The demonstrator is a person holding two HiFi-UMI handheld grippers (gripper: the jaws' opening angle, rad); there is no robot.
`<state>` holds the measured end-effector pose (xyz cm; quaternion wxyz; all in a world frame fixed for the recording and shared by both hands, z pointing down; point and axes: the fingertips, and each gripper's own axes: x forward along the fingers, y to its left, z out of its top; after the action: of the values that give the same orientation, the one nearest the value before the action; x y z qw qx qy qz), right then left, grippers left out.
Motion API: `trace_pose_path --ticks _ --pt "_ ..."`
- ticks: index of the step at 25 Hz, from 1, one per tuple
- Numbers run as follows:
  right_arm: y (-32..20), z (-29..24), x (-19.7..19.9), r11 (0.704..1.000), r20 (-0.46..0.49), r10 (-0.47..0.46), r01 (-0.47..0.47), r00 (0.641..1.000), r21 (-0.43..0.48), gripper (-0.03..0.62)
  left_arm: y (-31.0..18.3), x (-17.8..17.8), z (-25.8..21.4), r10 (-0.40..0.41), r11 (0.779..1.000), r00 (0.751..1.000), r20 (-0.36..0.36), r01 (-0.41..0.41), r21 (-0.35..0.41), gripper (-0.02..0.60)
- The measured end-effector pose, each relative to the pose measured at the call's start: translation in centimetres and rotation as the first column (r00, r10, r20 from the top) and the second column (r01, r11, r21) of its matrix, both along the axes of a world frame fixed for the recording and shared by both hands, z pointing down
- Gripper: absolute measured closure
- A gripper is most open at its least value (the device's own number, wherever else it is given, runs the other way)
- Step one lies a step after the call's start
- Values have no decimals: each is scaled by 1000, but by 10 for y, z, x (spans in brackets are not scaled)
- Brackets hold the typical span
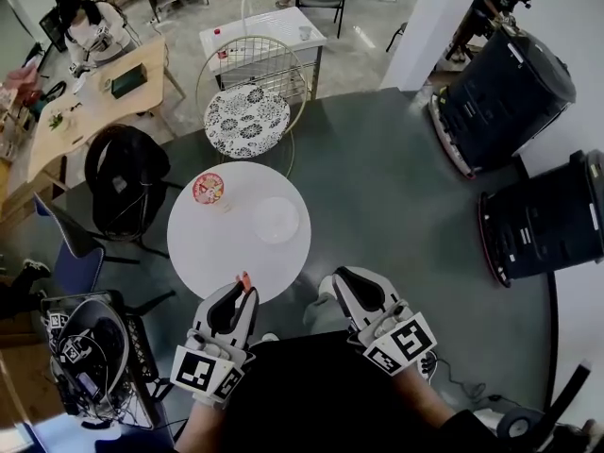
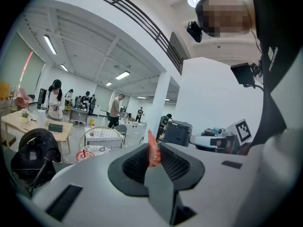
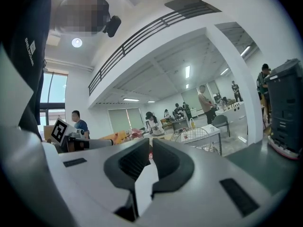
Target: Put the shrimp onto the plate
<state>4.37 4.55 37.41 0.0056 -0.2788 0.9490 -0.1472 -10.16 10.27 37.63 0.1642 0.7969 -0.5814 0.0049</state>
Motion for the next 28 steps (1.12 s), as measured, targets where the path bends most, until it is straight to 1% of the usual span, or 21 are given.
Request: trace_pose_path --ticks 11,16,22,28 --pt "-69 2 16 994 27 -107 108 994 -12 563 -61 26 5 -88 995 995 36 90 -46 505" --pt "-93 2 27 987 27 -156 157 987 -16 563 -83 40 4 -122 991 991 61 125 -51 505" --pt "-107 6 33 980 25 -198 198 980 -29 563 -97 47 9 -155 985 986 68 160 -72 505" --pt "-109 5 28 974 13 -222 223 975 -32 563 -95 42 16 -147 983 985 91 155 -98 505"
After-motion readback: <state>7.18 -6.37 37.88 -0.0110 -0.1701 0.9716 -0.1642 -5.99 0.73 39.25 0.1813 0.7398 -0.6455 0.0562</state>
